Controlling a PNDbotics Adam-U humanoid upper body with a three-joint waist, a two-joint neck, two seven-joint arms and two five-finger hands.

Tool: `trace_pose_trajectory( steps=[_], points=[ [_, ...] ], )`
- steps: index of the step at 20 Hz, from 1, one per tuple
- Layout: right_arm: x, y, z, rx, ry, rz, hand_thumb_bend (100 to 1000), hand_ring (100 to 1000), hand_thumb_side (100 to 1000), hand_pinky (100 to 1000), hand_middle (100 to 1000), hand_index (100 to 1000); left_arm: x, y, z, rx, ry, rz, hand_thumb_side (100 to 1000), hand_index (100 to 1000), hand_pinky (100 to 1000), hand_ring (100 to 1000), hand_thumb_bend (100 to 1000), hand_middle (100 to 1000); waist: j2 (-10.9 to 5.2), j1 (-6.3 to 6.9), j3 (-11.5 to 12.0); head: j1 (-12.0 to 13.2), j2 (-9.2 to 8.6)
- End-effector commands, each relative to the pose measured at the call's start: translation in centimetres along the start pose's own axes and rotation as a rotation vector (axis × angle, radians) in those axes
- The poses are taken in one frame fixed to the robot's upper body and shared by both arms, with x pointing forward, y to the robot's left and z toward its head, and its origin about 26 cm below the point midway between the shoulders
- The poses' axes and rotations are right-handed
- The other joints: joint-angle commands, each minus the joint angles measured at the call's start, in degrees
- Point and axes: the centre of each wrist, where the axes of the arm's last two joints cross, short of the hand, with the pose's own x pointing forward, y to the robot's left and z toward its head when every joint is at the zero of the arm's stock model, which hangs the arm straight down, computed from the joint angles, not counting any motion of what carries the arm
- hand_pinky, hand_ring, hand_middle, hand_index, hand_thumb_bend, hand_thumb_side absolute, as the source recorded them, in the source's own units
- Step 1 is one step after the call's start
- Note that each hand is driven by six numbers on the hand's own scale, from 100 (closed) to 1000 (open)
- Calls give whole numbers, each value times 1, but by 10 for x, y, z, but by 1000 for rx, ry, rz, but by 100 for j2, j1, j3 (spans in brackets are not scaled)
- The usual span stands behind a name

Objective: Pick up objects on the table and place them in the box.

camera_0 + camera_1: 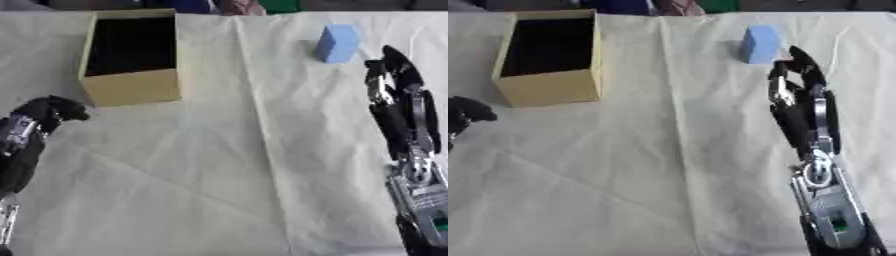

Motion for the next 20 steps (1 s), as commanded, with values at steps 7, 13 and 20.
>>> trace_pose_trajectory(
  steps=[7, 13, 20],
  points=[
    [13, -48, -25, 231, -155, 359, 100, 1000, 206, 874, 883, 1000, 9, 11, -1, -10, -8, -58, 907, 710, 822, 671, 100, 627, -122, -107, 28, 127, -37],
    [17, -83, -52, 367, -200, 562, 100, 1000, 198, 890, 906, 1000, 9, 12, -1, -11, -2, -62, 902, 710, 821, 671, 100, 626, -144, -135, 41, 192, -86],
    [17, -125, -91, 489, -111, 662, 100, 1000, 211, 945, 950, 1000, 9, 12, -1, -20, 3, -67, 902, 711, 822, 671, 100, 625, -146, -172, 93, 201, -87]
  ],
)
